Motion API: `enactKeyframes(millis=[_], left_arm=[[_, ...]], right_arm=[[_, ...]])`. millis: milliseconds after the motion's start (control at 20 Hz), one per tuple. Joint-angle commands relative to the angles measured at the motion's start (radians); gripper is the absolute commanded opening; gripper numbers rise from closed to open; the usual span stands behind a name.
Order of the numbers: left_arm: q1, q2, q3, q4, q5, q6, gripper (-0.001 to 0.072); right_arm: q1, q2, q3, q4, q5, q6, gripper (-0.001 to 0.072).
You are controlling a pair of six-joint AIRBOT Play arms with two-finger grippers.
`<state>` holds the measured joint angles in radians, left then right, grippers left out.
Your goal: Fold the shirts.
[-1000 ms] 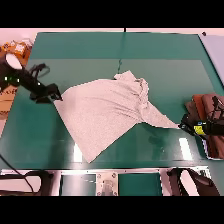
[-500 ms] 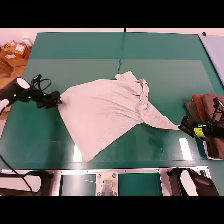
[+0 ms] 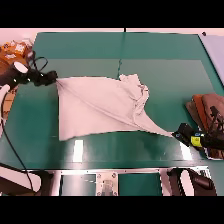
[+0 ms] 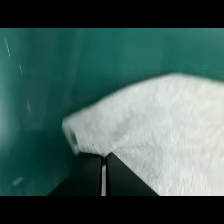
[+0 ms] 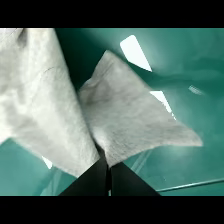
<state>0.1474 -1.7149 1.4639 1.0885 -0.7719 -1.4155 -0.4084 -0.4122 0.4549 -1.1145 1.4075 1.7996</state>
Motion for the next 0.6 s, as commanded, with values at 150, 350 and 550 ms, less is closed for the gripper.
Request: enactKeyframes(millis=[150,350,550], left_arm=[[-0.004,-0.137,0.213,-0.005,-0.113,0.038,0.0023],[-0.003,-0.163,0.211,-0.052,-0.187,0.063,0.0466],[0.025,-0.160,0.275,-0.068,-0.377,0.059,0.0695]], right_arm=[[-0.034,-0.002,-0.060,-0.150,-0.239,0.112,0.0009],[-0.034,-0.197,-0.066,-0.055,-0.347,0.066,0.0378],[-0.034,-0.401,0.052,-0.027,-0.336,-0.203,0.0385]])
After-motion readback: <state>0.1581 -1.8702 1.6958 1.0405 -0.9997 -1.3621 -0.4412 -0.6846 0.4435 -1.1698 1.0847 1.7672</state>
